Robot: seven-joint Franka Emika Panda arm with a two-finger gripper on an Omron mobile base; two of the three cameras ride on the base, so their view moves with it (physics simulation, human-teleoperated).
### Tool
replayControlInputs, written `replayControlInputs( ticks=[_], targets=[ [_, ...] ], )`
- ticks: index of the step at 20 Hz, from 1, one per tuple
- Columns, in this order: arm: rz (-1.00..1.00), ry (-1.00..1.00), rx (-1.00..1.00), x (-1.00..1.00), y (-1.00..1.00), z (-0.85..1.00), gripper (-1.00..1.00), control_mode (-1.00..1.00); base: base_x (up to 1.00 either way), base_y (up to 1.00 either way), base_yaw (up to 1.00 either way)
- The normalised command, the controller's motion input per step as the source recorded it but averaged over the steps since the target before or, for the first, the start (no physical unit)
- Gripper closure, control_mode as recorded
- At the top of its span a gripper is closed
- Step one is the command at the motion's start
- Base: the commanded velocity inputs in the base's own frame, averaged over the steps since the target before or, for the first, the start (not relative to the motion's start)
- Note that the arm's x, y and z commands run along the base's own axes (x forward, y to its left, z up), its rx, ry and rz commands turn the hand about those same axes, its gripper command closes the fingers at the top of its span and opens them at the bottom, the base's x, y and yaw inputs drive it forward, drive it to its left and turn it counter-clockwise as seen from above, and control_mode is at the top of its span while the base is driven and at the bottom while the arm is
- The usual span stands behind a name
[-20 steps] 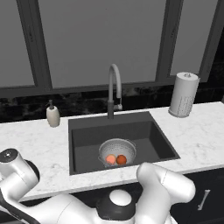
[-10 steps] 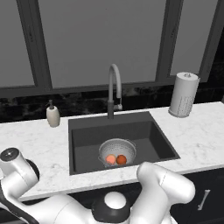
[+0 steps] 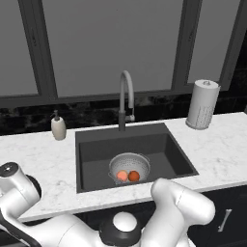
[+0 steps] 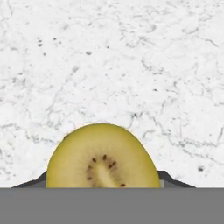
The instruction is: Put the colander in the sink, put the orange, peach, kiwi in the colander, and turn on the sink faucet and pour water over the colander.
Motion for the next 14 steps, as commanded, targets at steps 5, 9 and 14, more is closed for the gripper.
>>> replayControlInputs(
  ticks=[5,9,14],
  targets=[
    [-0.01,-0.11,0.01,-0.08,-0.58,0.34,1.0,-1.0,0.0,0.0,0.0],
    [-0.05,-0.13,0.01,0.0,-1.0,0.46,1.0,-1.0,0.0,0.0,0.0],
    [-0.09,-0.07,0.03,0.01,-1.0,0.35,1.0,-1.0,0.0,0.0,0.0]
  ],
)
